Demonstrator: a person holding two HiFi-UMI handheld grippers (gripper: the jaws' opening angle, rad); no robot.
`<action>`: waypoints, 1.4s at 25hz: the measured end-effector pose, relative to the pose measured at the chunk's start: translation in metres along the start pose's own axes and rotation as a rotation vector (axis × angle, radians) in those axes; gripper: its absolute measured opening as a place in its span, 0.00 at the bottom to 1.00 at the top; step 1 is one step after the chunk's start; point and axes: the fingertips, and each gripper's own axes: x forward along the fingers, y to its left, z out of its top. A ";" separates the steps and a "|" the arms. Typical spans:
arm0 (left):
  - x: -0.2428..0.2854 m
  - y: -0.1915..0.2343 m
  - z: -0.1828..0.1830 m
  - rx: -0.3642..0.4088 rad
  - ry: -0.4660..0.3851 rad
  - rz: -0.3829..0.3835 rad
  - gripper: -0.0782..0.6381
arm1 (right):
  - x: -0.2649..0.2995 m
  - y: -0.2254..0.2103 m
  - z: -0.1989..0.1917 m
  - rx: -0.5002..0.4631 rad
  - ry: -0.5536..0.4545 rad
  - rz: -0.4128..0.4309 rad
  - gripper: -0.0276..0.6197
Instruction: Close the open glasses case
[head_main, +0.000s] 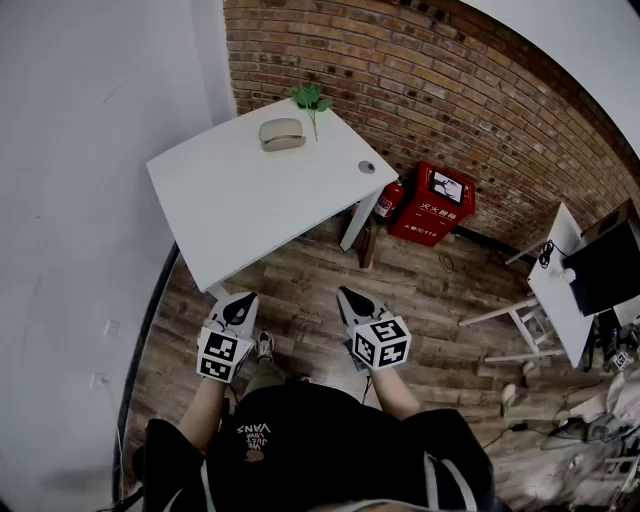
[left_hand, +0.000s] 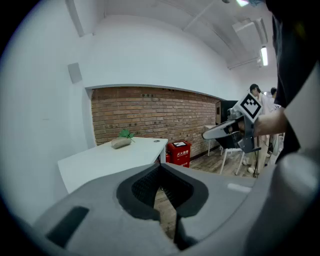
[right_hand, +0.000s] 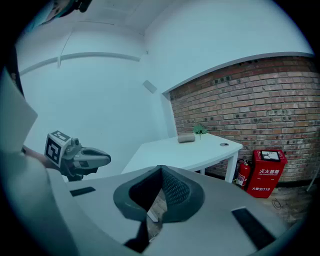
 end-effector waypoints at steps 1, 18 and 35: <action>0.000 -0.002 0.001 0.003 -0.001 0.000 0.12 | -0.001 0.000 0.000 -0.001 -0.001 0.000 0.04; 0.030 -0.008 0.020 -0.036 -0.066 -0.073 0.67 | 0.014 -0.020 0.005 0.064 -0.047 0.031 0.38; 0.193 0.131 0.080 -0.037 -0.072 -0.171 0.67 | 0.172 -0.101 0.090 0.086 -0.037 -0.015 0.39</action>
